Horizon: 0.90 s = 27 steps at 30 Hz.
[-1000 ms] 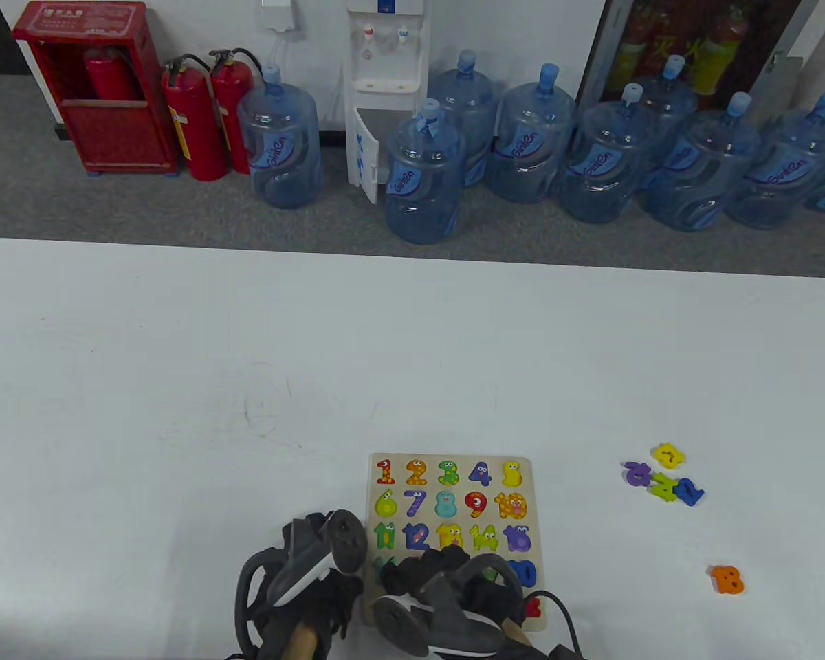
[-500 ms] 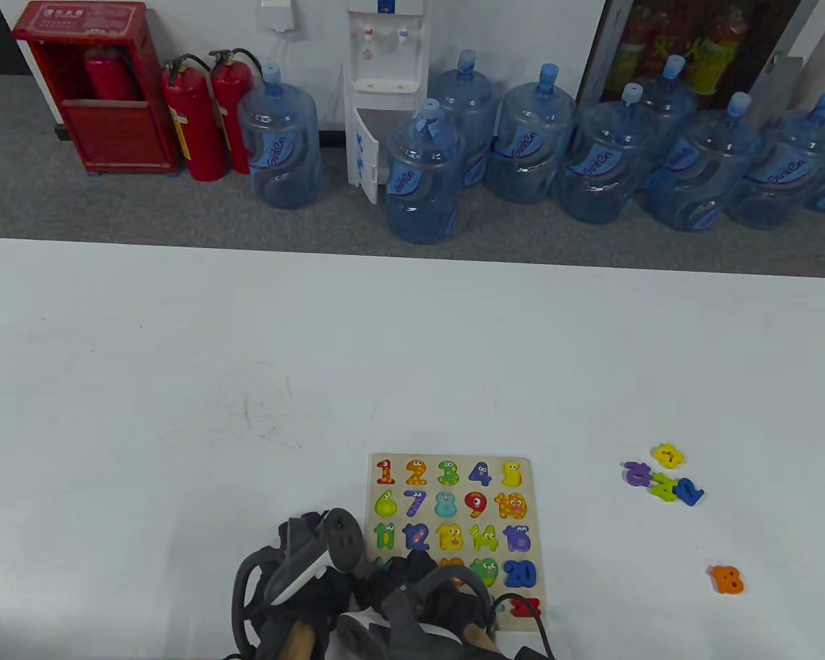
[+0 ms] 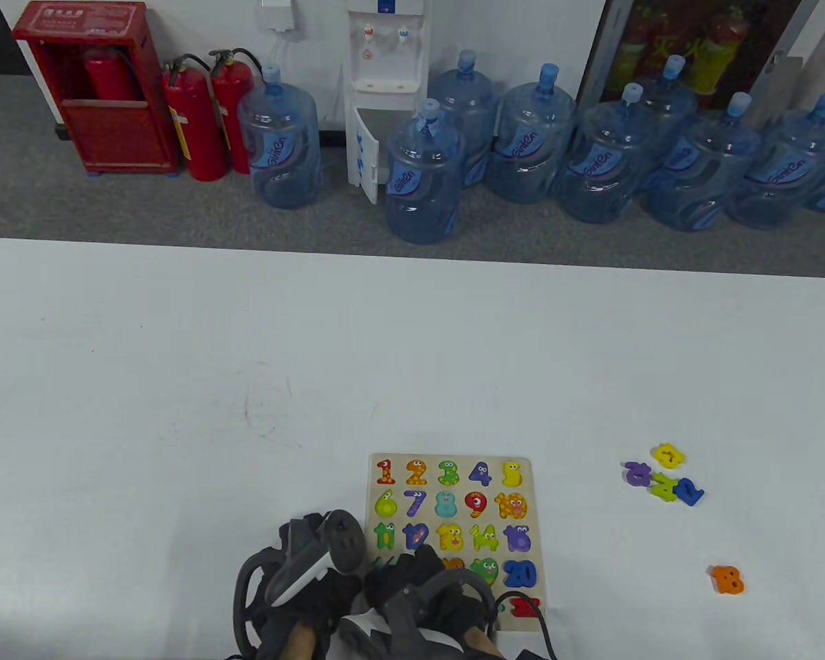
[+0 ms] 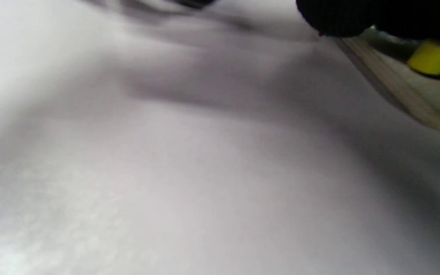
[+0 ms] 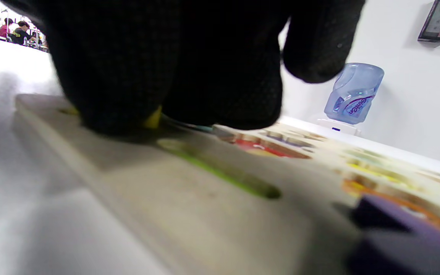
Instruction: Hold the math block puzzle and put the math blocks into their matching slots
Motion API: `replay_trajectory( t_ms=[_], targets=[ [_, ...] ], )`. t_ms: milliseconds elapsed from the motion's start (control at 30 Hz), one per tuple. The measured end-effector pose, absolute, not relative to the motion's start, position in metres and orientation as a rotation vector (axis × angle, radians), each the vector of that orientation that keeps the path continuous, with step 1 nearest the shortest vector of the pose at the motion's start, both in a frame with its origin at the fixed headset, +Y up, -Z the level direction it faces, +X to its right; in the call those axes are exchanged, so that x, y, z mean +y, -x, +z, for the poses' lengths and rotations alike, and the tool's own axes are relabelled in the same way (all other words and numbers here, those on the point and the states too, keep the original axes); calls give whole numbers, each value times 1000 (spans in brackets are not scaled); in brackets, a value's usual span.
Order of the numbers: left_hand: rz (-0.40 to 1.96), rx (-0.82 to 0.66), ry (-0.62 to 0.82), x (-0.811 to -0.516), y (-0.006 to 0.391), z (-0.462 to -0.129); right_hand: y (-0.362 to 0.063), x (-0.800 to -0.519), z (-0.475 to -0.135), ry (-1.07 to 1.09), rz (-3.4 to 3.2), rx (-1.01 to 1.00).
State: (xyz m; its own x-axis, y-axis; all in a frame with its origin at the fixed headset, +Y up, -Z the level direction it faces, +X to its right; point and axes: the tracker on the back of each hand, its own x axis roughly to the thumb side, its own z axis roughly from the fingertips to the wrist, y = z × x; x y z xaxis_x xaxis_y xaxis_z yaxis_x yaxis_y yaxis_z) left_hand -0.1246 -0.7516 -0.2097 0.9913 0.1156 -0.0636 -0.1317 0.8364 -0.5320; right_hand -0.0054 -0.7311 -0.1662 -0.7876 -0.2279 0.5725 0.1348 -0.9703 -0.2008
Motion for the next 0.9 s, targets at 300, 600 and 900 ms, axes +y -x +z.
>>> replay_trajectory(
  t_ms=[300, 600, 900],
  targets=[
    [128, 22, 569, -752, 123, -209, -11, -721, -174, 915, -2895, 210],
    [126, 17, 574, -752, 122, -209, -83, -721, -205, 560, -2837, 242],
    [123, 11, 577, -753, 121, -209, -196, -722, -229, 127, -2794, 96]
  ],
)
